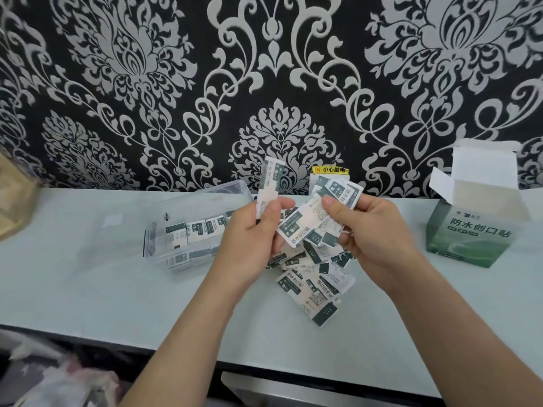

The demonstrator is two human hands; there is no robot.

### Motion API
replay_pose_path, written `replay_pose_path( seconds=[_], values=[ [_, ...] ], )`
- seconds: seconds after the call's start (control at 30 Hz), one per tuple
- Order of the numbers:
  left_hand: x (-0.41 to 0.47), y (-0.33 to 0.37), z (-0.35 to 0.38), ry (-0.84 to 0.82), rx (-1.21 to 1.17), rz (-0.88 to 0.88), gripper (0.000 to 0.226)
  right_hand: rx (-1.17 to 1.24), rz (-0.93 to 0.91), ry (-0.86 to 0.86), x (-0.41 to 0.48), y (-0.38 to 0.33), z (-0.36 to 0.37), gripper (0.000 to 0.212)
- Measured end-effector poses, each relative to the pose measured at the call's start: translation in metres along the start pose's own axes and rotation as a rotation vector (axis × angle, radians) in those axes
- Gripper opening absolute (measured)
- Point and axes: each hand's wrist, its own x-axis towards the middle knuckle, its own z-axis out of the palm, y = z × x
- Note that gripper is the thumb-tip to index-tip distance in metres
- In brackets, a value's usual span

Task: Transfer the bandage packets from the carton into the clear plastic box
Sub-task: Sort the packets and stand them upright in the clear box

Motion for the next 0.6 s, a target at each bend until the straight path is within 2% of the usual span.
replay_pose_path(
  seconds=[0.17,0.3,0.4,0.6],
  values=[
    [-0.007,0.012,-0.019,-0.19,0.049,0.037,0.061,-0.001,0.0,-0.011,-0.003,-0.004,0.0,0.013],
    [-0.008,0.008,-0.014,-0.279,0.209,0.03,0.068,0.028,0.034,-0.184,-0.004,-0.004,0.004,0.037],
    [-0.008,0.007,-0.014,-0.229,0.306,0.047,0.067,0.078,0.04,-0.265,-0.005,-0.005,0.005,0.046],
    [-0.007,0.005,-0.02,0.023,0.36,0.138,0.063,0.146,0.052,-0.301,-0.006,-0.009,0.004,0.029]
  ],
)
